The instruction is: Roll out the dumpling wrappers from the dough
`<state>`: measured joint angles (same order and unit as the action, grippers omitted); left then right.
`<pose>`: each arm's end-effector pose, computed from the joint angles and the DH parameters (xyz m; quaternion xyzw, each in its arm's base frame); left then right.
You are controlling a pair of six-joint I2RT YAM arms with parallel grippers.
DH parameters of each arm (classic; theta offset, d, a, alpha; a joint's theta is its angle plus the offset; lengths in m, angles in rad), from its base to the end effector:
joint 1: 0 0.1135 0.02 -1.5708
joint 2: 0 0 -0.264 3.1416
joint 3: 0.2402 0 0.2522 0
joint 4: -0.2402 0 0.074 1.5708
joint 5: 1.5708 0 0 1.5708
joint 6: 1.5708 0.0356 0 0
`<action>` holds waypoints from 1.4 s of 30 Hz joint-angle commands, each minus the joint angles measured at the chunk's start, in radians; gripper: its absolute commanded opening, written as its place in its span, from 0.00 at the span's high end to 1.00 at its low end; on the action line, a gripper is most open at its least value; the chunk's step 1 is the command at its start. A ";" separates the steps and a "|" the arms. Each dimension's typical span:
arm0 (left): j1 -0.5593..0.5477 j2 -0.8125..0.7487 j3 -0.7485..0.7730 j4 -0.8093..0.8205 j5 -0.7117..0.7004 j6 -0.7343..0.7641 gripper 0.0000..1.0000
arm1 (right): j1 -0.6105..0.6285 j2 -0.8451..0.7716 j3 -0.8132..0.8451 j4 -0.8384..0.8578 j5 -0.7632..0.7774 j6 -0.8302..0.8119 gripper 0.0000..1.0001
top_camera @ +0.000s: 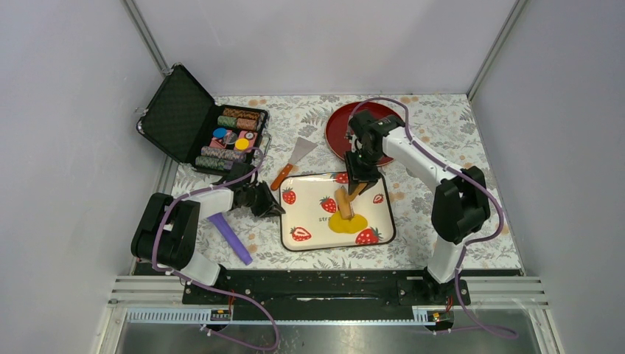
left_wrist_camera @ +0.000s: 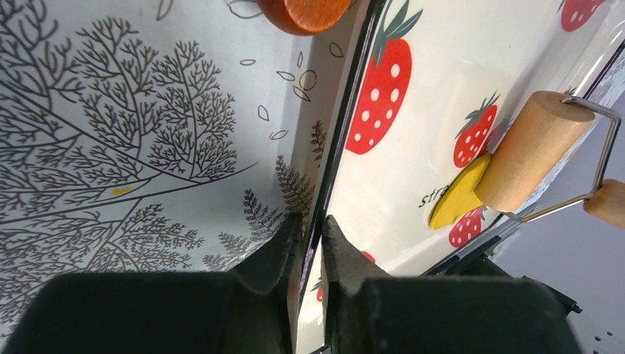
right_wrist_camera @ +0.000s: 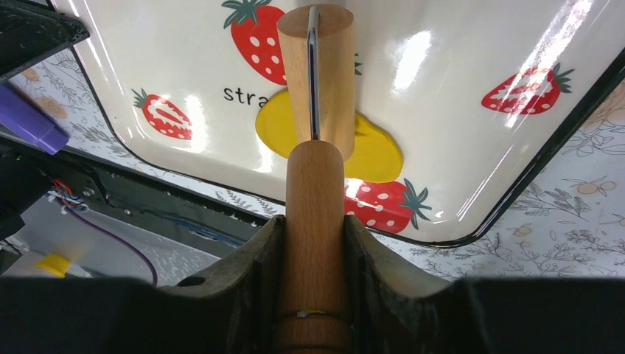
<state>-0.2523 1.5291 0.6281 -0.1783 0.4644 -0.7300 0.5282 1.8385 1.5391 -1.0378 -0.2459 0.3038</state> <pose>0.2459 -0.0799 0.1292 -0.1689 0.9304 -0.3085 0.1035 0.3124 0.1923 0.2476 -0.1246 0.9779 0.1581 0.0566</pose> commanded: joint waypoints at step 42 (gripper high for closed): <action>0.009 0.055 -0.040 -0.100 -0.191 0.032 1.00 | -0.322 -0.519 -0.289 0.321 -0.220 0.192 1.00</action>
<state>-0.2474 1.5291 0.6285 -0.1768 0.4637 -0.7250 0.3195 1.4288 1.3693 -0.7948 -0.4137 0.4557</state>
